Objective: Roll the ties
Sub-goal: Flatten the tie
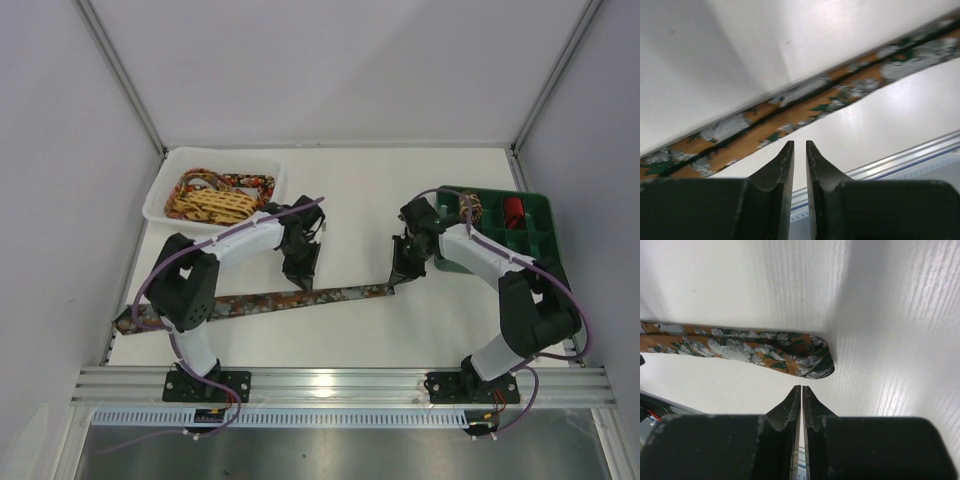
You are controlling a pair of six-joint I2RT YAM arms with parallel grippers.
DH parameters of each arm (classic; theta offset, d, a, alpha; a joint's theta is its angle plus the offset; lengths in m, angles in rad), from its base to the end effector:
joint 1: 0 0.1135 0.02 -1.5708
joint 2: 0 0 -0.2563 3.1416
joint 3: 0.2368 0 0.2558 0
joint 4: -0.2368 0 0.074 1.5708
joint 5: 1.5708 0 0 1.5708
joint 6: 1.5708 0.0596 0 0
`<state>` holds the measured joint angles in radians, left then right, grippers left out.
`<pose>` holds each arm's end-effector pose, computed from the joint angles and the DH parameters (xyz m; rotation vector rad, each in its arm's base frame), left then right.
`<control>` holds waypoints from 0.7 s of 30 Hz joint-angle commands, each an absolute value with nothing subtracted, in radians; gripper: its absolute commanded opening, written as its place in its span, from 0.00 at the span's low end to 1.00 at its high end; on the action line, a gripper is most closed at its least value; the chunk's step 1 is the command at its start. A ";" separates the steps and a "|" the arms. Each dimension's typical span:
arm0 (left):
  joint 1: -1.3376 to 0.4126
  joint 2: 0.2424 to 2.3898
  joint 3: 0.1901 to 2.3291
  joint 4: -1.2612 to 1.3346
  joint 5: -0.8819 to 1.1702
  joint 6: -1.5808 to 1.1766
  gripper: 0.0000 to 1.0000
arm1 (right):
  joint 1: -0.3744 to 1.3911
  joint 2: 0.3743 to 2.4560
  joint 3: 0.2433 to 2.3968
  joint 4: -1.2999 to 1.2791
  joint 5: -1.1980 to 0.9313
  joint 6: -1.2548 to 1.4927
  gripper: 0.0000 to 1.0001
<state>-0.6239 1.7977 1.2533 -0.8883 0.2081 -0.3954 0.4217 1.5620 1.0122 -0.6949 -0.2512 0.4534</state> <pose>0.2685 -0.2084 0.1547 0.3755 3.0760 -0.3870 0.2707 0.1377 0.1662 -0.0143 2.9055 0.5347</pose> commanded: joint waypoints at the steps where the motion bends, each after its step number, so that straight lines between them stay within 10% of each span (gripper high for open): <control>1: -0.658 1.775 1.351 -0.896 0.264 -0.426 0.20 | 0.405 1.571 1.026 -0.674 -0.297 0.410 0.10; 17: -0.732 1.967 1.463 -0.611 0.528 -0.577 0.00 | 0.379 1.626 0.986 -0.563 -0.308 0.388 0.12; 21: -0.758 1.973 1.447 -0.529 0.541 -0.633 0.01 | 0.364 1.530 1.003 -0.624 -0.314 0.377 0.45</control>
<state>-0.7341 1.9766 1.4227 -0.6369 0.4915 -0.5686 0.3767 1.6318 0.9802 -0.5827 -0.3195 0.4065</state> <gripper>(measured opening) 0.009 0.326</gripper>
